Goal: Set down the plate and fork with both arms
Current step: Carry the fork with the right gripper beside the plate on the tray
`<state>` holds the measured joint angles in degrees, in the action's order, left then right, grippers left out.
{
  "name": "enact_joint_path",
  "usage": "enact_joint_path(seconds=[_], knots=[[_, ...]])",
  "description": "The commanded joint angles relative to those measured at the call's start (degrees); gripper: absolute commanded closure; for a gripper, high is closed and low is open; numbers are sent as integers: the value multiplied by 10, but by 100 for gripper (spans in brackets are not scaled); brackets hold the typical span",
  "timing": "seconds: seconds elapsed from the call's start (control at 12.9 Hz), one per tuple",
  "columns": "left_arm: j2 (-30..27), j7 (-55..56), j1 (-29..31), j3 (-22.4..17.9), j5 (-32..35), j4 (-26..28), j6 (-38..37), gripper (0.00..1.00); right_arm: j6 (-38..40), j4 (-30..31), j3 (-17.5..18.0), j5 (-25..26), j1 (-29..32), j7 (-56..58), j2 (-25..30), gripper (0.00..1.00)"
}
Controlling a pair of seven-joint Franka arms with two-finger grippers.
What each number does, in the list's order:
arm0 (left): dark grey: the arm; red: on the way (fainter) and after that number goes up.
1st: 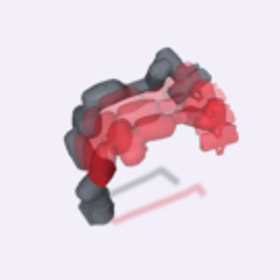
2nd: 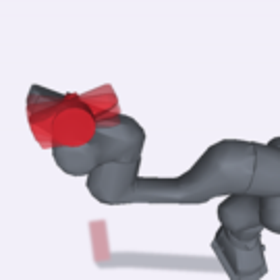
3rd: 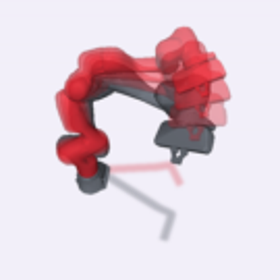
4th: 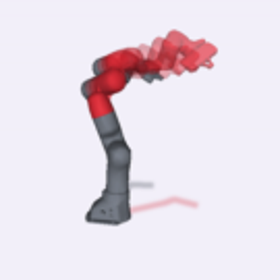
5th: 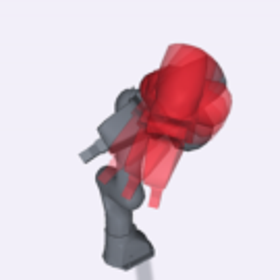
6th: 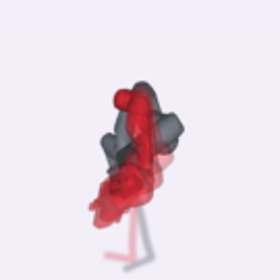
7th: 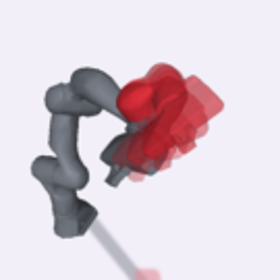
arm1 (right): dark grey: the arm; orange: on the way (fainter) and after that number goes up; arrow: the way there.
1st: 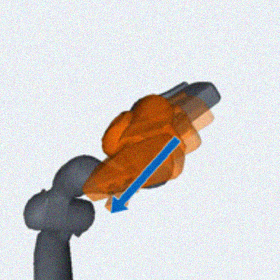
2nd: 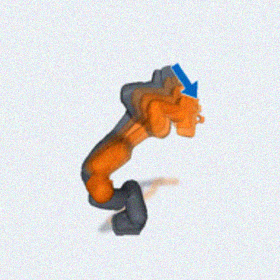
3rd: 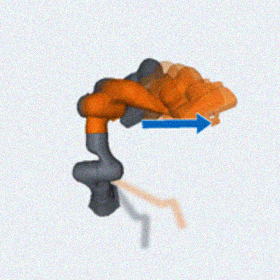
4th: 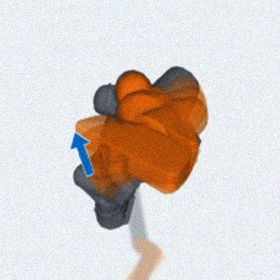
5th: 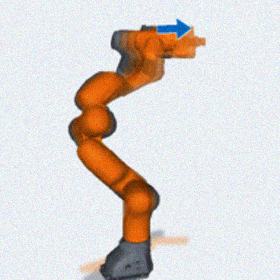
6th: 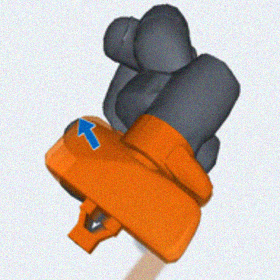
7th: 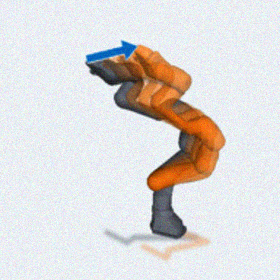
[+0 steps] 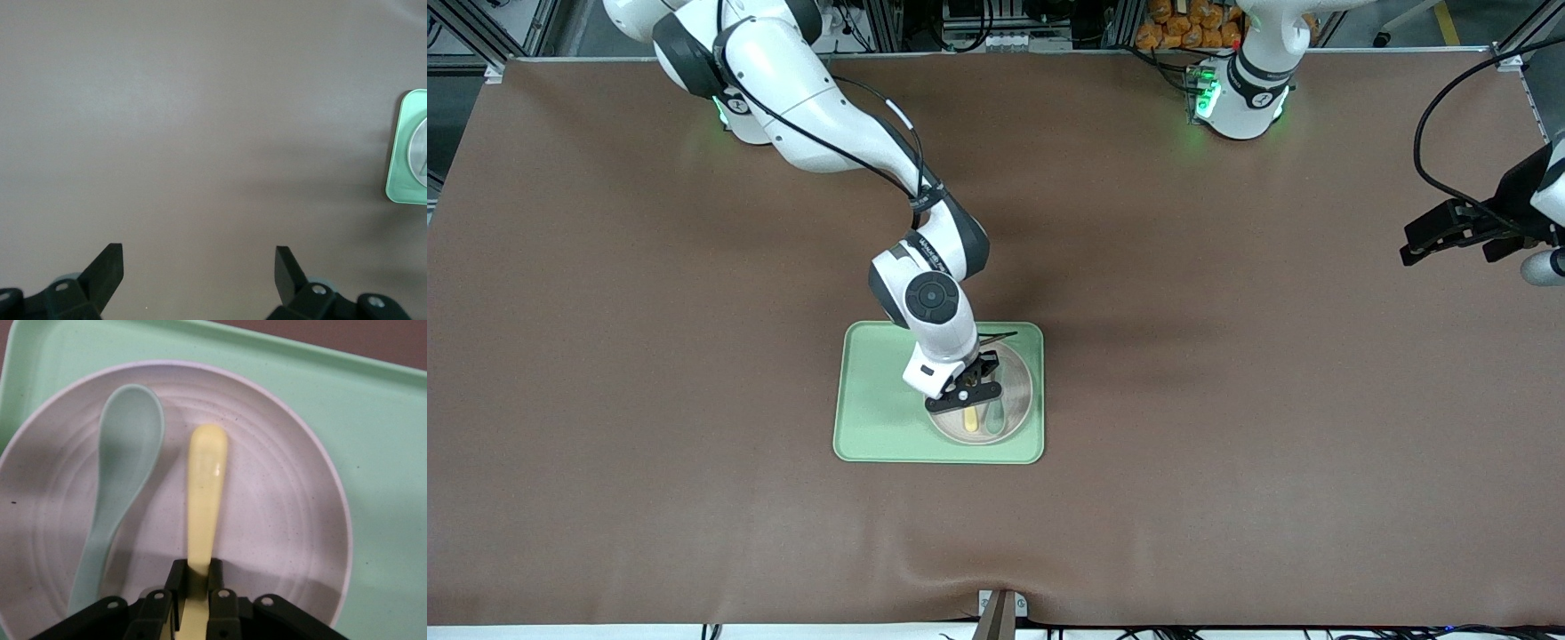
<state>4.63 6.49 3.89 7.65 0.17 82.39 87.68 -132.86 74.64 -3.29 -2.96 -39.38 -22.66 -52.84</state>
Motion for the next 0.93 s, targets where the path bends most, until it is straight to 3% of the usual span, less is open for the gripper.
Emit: enact_joint_path(seconds=[0.0,0.54,0.85], knots=[[-27,-13,8,4,7,31,16,0,3,-21,-7,9,-7,-14,-9,100],[-34,-13,8,5,5,30,8,0,42,-29,-5,-18,47,-17,27,100],[-34,-14,6,4,2,31,8,0,43,47,-7,-15,95,46,81,100]])
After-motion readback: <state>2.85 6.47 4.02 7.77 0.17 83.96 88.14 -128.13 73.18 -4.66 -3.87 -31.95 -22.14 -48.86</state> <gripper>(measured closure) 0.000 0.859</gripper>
